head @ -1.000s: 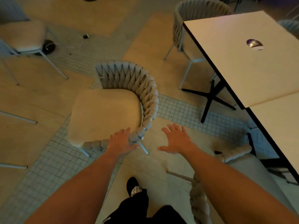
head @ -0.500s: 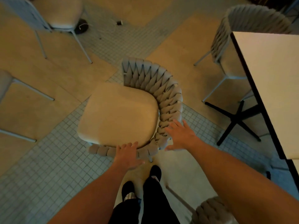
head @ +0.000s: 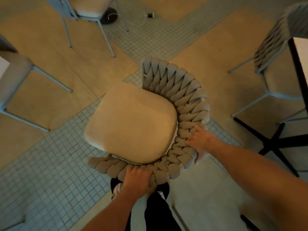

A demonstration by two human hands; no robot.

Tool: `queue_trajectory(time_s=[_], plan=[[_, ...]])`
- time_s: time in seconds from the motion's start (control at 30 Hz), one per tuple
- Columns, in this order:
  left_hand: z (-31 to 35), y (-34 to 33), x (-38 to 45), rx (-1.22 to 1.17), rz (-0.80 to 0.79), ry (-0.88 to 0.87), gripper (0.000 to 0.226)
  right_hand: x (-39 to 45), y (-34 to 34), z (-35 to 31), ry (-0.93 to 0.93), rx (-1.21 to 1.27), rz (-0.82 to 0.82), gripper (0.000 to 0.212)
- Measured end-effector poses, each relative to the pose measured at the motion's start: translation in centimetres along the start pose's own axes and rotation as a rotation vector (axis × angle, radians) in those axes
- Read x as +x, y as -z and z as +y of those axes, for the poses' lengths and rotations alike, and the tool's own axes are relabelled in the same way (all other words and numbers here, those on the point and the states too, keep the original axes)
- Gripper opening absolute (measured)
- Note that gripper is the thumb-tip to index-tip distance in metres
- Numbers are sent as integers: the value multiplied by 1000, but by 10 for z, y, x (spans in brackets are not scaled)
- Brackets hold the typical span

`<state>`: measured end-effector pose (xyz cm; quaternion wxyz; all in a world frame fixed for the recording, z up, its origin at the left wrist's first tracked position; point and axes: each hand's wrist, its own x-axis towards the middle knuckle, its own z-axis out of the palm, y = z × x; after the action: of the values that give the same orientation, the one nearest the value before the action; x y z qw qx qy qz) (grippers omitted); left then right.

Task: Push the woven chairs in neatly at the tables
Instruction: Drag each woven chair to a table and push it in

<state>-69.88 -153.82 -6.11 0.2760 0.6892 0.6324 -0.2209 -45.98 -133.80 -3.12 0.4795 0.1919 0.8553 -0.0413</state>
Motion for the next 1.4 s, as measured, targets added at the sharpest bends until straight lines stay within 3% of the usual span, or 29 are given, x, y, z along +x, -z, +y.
queue_trajectory(time_s=[0.23, 0.63, 0.97, 1.13, 1.4], plan=[[-11, 1, -3, 56, -33, -41, 37, -8, 8, -14, -10, 18, 27, 95], [-98, 18, -11, 233, -63, -83, 42, 10, 39, -82, -127, 187, 25, 91], [-184, 56, -7, 471, 20, -26, 39, 29, 92, -152, -227, 542, 4, 83], [-215, 79, 3, 470, 105, 27, 24, 40, 124, -182, -282, 703, -17, 89], [-211, 84, 7, 442, -9, 188, 56, 48, 128, -191, -281, 733, 62, 94]])
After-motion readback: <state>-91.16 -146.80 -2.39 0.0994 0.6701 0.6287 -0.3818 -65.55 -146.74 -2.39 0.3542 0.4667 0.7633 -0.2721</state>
